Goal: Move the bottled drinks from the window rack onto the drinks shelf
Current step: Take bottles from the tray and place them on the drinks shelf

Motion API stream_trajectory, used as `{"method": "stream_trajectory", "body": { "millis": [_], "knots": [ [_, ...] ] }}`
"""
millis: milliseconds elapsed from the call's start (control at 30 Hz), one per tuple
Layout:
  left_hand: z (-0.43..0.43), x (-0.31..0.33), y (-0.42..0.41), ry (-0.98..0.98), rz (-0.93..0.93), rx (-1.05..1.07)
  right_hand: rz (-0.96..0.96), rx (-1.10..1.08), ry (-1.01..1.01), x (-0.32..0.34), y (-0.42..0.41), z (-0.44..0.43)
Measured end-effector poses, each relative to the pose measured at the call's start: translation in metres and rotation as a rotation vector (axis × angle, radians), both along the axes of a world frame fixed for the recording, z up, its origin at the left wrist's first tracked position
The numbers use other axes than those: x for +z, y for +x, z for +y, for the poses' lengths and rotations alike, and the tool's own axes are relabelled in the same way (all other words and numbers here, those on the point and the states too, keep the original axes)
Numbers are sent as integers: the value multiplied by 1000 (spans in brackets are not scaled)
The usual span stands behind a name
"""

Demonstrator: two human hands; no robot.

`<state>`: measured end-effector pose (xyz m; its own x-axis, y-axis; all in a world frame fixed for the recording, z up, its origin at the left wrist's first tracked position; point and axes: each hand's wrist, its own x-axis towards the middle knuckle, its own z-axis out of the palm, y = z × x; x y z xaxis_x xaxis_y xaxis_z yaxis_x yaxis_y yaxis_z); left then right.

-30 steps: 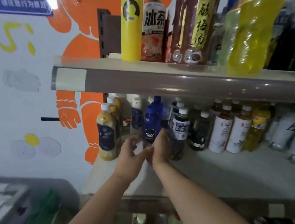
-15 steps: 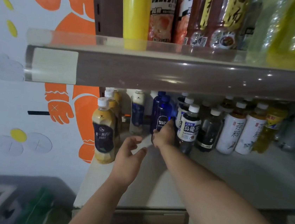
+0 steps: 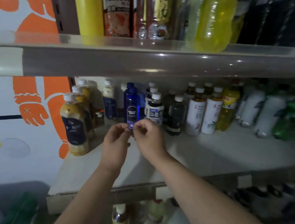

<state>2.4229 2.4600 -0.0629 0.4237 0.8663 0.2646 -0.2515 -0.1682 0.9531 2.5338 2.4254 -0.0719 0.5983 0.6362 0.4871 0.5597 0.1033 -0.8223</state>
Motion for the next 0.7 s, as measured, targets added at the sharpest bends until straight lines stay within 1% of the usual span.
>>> {"method": "stream_trajectory", "body": {
  "millis": [67, 133, 200, 267, 333, 433, 533, 700],
  "knots": [
    [-31, 0, 16, -9, -11, -30, -32, -3, 36, 3, 13, -47],
    [-79, -4, 41, 63, -1, -98, -84, -64, 95, -3, 31, -103],
    [-140, -11, 69, 145, -4, -177, -118, -186, 101, -15, 49, -167],
    [-200, -20, 99, 137, -15, -269, -125, -341, 120, -27, 68, -237],
    [-262, -31, 129, 66, 22, -401, -100, -496, 106, -38, 83, -311],
    [-359, -47, 165, 31, 48, -595, -50, -700, 54, -50, 95, -425],
    [-455, -64, 187, 12, 76, -802, 6, -894, -25, -62, 95, -530],
    [-599, -99, 199, 51, 219, -1063, 114, -1153, -54, -88, 74, -679]
  ]
}}
